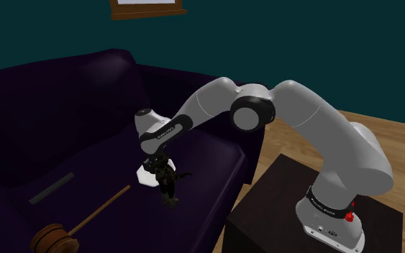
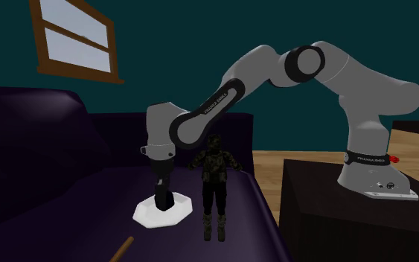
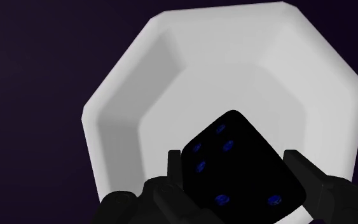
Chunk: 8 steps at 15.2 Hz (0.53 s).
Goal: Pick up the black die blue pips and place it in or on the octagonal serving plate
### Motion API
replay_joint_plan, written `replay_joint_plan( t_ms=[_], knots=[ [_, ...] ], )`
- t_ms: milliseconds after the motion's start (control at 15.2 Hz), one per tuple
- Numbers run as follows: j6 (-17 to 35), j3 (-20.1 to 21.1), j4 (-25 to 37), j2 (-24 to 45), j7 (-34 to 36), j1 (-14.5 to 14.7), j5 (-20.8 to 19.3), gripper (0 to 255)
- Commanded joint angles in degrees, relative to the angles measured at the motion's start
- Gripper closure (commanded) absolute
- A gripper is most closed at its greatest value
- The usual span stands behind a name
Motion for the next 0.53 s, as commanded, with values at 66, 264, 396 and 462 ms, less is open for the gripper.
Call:
replay_joint_plan(
  t_ms=[66,264,396,462],
  knots=[
    [0.0,0.0,0.0,0.0,0.0,0.0,0.0,0],
    [0.0,0.0,0.0,0.0,0.0,0.0,0.0,0],
    [0.0,0.0,0.0,0.0,0.0,0.0,0.0,0],
    [-0.8,0.1,-0.7,-1.5,0.0,-0.1,0.1,0]
  ],
)
